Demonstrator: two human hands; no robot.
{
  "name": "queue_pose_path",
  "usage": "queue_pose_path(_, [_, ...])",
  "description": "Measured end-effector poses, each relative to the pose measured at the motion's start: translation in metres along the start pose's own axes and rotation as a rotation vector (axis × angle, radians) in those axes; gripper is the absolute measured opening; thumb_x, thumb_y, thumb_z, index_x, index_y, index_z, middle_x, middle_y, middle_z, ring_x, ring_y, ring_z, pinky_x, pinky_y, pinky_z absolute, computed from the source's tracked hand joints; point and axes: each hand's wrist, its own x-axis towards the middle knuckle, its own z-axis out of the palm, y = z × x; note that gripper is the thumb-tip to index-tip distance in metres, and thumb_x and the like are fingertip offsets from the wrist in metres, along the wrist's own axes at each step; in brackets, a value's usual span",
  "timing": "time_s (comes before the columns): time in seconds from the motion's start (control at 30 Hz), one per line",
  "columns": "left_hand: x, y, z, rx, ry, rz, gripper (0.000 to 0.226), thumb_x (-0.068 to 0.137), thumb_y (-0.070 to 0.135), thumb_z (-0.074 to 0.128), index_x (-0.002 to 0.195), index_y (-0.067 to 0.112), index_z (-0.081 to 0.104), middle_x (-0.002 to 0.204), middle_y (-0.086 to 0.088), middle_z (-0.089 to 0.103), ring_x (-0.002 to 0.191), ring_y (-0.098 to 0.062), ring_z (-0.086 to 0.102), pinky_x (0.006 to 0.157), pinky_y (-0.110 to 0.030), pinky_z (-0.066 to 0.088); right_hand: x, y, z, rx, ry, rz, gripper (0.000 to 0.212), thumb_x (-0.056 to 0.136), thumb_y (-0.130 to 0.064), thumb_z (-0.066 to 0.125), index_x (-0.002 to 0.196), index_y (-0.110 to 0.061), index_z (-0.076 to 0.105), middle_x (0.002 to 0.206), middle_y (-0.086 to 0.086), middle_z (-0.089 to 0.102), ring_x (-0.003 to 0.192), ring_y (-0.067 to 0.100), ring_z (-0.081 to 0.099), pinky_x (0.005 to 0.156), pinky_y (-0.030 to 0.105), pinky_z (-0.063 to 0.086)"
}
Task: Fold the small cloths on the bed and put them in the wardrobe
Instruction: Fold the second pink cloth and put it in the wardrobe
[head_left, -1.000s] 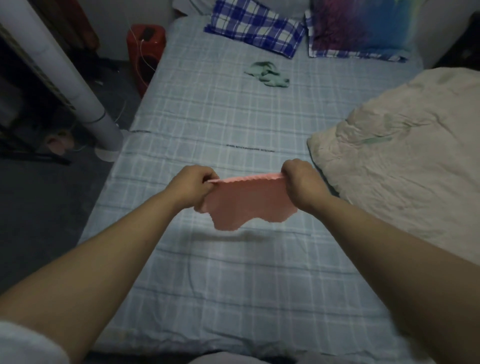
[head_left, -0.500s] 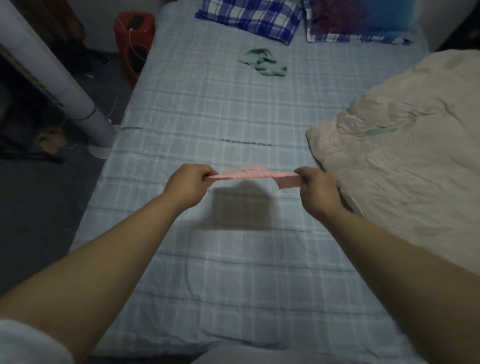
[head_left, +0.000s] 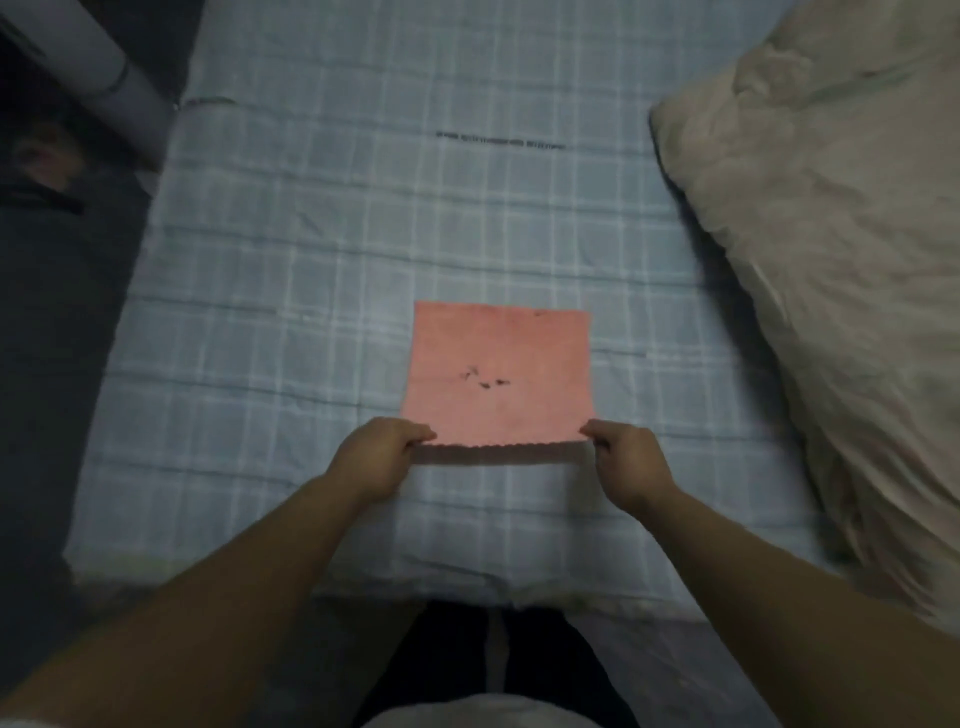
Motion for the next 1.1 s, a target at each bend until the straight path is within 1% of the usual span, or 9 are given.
queue_pose_path(0.23, [-0.034,-0.022,0.063,0.030,-0.093,0.016,0.044,0.098,0.004,0.054,0.138,0.020,0.063,0.147,-0.007,0.058,0.136,-0.025,0.053,0.110,-0.026,0.035,-0.027,0.033,0.043,-0.122,-0.188,0.055,0.035,0.091,0.002,0.053,0.120,-0.005,0.072,0.138,0.017,0.060,0.128,0.032,0.056,0.111,0.028,0.034])
queue_pose_path(0.37, [-0.048,-0.028,0.079,0.067,0.006,0.130,0.042,0.088,-0.006,0.056,0.124,0.007,0.072,0.135,-0.020,0.065,0.121,-0.039,0.064,0.102,-0.045,0.051,-0.039,0.044,0.056,-0.217,-0.235,-0.007,0.038,0.088,0.001,0.054,0.122,-0.005,0.070,0.141,0.019,0.056,0.128,0.035,0.055,0.111,0.034,0.037])
queue_pose_path(0.43, [-0.051,-0.032,0.083,0.144,-0.103,0.118,0.041,0.096,0.005,0.051,0.132,0.014,0.068,0.151,-0.008,0.054,0.138,-0.030,0.051,0.110,-0.039,0.044,-0.043,0.045,0.059,-0.252,-0.254,-0.004,0.036,0.086,0.000,0.054,0.117,-0.004,0.073,0.137,0.021,0.059,0.123,0.038,0.059,0.106,0.037,0.043])
queue_pose_path(0.5, [-0.054,-0.035,0.084,0.197,-0.204,0.085,0.039,0.099,0.012,0.051,0.135,0.019,0.065,0.157,0.000,0.046,0.146,-0.023,0.040,0.111,-0.037,0.040,-0.047,0.044,0.062,-0.289,-0.286,0.001,0.028,0.084,-0.003,0.054,0.100,-0.005,0.077,0.117,0.021,0.066,0.104,0.040,0.065,0.092,0.039,0.052])
queue_pose_path(0.57, [-0.057,-0.037,0.089,0.156,-0.132,0.106,0.034,0.093,0.005,0.059,0.123,0.013,0.073,0.149,-0.008,0.055,0.141,-0.030,0.047,0.104,-0.044,0.048,-0.051,0.045,0.065,-0.339,-0.339,0.014,0.022,0.085,-0.008,0.053,0.090,-0.007,0.074,0.104,0.016,0.064,0.092,0.038,0.064,0.082,0.039,0.051])
queue_pose_path(0.67, [-0.064,-0.036,0.093,0.128,-0.068,0.081,0.031,0.086,0.001,0.065,0.114,0.007,0.077,0.141,-0.012,0.063,0.134,-0.034,0.054,0.099,-0.047,0.052,-0.056,0.046,0.069,-0.388,-0.441,0.101,0.022,0.092,-0.017,0.049,0.099,-0.010,0.069,0.114,0.014,0.061,0.104,0.032,0.060,0.090,0.035,0.048])
queue_pose_path(0.8, [-0.067,-0.037,0.097,0.043,0.005,-0.058,0.029,0.087,0.006,0.062,0.114,0.009,0.073,0.128,-0.013,0.068,0.123,-0.033,0.057,0.098,-0.044,0.048,-0.056,0.041,0.072,-0.299,-0.326,0.247,0.024,0.093,-0.020,0.052,0.103,-0.004,0.066,0.113,0.021,0.059,0.109,0.038,0.057,0.092,0.038,0.048])
queue_pose_path(0.93, [-0.060,-0.034,0.103,-0.232,0.236,-0.348,0.025,0.087,0.007,0.068,0.112,0.002,0.068,0.113,-0.020,0.066,0.107,-0.036,0.062,0.093,-0.043,0.049,-0.053,0.022,0.081,-0.249,-0.070,0.253,0.021,0.090,-0.016,0.058,0.100,0.002,0.061,0.107,0.025,0.053,0.098,0.044,0.054,0.082,0.046,0.048])
queue_pose_path(1.1, [-0.043,-0.041,0.110,-0.467,0.306,-0.568,0.029,0.083,0.019,0.078,0.106,0.009,0.064,0.104,-0.012,0.073,0.098,-0.029,0.068,0.084,-0.032,0.048,-0.038,-0.010,0.110,-0.215,-0.156,0.140,0.024,0.088,-0.017,0.061,0.107,-0.002,0.063,0.107,0.021,0.058,0.101,0.040,0.054,0.085,0.041,0.042])
